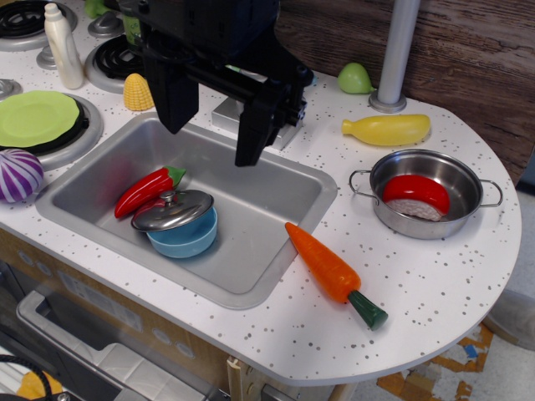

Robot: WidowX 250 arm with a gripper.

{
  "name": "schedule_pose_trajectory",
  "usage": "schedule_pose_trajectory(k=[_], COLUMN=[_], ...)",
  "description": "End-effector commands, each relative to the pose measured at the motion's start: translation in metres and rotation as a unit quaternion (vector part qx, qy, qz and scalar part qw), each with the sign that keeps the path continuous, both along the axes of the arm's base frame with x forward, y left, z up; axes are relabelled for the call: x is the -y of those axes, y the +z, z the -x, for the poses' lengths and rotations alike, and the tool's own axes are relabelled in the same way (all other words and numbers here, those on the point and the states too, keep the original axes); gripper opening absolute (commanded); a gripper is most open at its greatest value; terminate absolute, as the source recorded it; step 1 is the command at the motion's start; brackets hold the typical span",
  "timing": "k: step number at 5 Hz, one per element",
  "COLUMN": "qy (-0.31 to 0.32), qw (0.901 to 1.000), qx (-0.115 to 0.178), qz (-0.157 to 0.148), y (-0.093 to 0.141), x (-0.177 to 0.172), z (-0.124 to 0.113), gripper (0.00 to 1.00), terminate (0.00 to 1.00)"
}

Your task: Take sushi out of pan

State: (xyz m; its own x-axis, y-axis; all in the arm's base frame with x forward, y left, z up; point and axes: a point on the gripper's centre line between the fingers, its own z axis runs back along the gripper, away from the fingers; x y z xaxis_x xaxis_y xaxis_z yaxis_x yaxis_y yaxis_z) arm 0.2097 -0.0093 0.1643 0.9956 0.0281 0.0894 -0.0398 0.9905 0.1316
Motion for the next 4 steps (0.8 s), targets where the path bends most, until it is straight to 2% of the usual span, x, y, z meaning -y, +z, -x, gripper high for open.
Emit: schedule_pose_trajectory(k=[1,2,3,4], qy=[0.000,0.120,0.226,0.346], qw=[1.0000,0.9914,0.9732,0.9383], qx=[0.000,-0.037,-0.022,-0.014], qz=[0.000,-0.035,-0.036,-0.011], y=[0.000,0.004,0.002,-0.007], x=[0.000,0.012,0.036,0.060], z=[0.000,-0.028,-0.056,-0.085], gripper=[1.00,1.00,1.00,1.00], terminate=[0.00,0.00,0.00,0.00])
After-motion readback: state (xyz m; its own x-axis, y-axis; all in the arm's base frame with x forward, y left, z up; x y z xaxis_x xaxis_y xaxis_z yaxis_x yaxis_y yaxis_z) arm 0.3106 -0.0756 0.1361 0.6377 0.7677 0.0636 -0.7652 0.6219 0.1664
